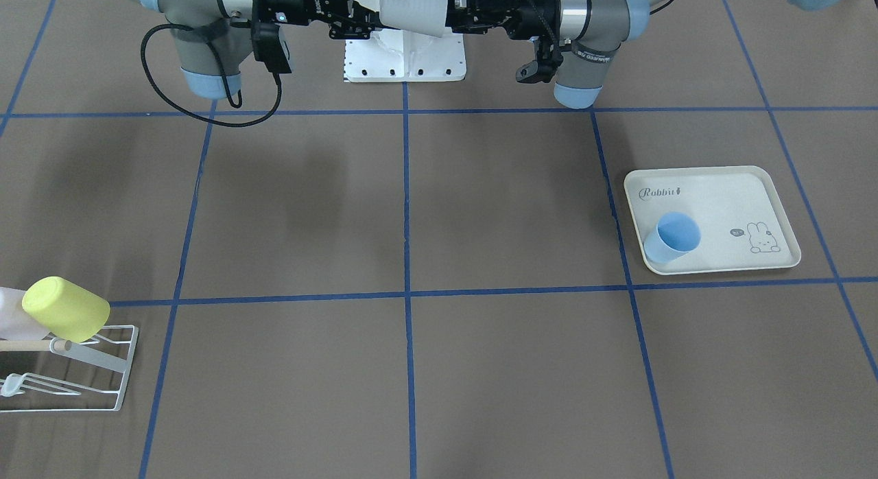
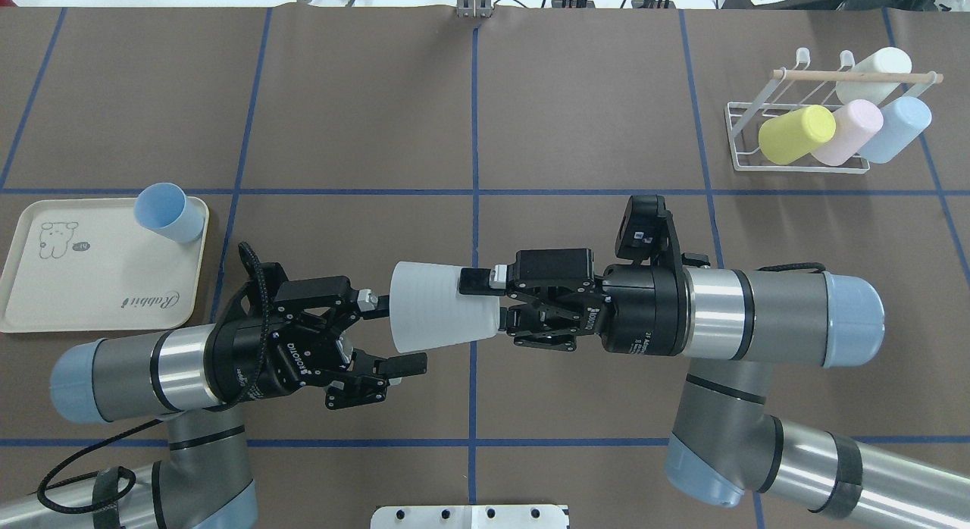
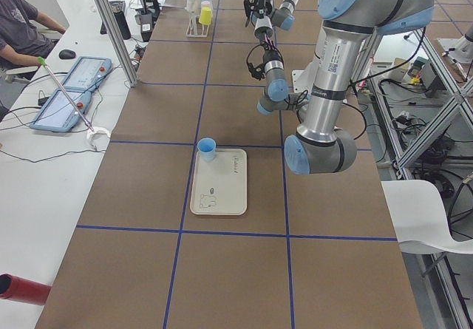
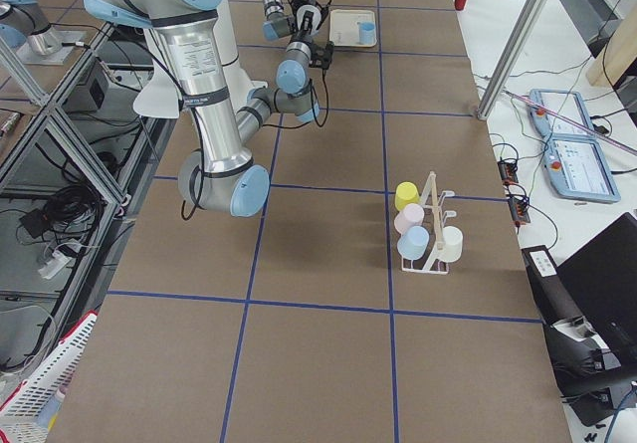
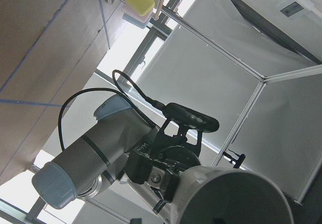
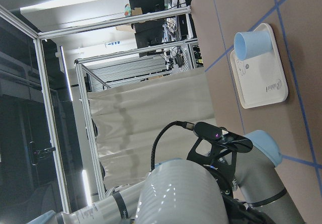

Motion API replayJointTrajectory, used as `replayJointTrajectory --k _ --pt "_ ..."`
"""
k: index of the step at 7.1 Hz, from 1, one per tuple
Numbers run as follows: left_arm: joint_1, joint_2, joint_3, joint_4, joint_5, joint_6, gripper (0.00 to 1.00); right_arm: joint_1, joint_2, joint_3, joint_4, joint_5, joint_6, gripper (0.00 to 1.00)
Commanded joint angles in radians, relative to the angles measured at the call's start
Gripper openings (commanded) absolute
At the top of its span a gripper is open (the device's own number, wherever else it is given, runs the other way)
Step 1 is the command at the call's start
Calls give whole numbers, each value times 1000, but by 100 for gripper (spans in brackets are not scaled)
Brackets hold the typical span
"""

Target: Transfer IKEA cup to right arm and place on rack

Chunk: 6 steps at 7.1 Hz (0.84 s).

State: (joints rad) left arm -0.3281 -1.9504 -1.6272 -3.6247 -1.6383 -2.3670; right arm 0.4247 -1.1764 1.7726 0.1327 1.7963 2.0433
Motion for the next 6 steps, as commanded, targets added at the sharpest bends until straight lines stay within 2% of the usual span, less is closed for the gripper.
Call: replayJointTrajectory --k 1,6 --pt "-2 7 1 0 0 0 100 6 -3 4 10 5 0 23" --pt "-52 11 -2 18 -5 2 100 139 -44 -2 -2 11 -41 24"
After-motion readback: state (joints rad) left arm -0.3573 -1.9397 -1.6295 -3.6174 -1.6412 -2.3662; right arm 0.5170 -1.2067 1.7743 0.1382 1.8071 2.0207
